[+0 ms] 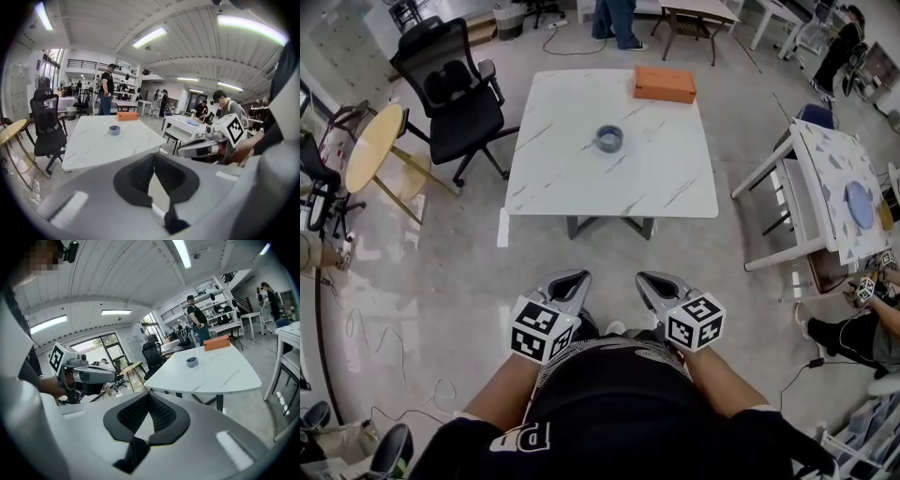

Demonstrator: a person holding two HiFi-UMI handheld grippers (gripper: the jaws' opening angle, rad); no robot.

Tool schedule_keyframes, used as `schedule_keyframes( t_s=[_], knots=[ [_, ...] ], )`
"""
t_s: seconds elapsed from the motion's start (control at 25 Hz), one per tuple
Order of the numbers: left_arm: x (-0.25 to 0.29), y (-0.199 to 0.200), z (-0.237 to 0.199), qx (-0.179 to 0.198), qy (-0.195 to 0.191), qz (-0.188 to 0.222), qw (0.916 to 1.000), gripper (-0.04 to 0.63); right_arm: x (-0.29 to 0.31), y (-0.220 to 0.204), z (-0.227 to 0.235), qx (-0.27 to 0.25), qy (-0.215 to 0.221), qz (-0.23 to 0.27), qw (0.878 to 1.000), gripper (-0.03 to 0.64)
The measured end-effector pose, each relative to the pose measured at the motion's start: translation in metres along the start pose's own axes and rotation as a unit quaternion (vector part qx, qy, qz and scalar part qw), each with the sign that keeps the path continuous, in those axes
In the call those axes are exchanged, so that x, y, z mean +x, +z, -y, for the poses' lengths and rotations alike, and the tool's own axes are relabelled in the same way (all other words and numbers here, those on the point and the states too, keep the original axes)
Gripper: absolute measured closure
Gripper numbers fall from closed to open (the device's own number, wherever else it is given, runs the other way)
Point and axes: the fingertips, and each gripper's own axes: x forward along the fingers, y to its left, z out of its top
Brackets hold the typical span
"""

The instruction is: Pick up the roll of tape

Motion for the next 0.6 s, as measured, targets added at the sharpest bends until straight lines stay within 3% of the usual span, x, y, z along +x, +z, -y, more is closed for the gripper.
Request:
schedule_keyframes(
  t_s=[0.32, 0.6],
  knots=[
    [0.009, 0.002, -0.008, -0.001, -0.005, -0.001, 1.0000, 0.535, 0.008, 0.006, 0.003, -0.011, 0.001, -0.003, 1.000, 0.618],
    [0.026, 0.005, -0.028, 0.006, -0.016, -0.012, 0.9998, 0.535, 0.025, 0.010, 0.022, 0.010, -0.017, 0.001, 1.000, 0.618]
  ],
)
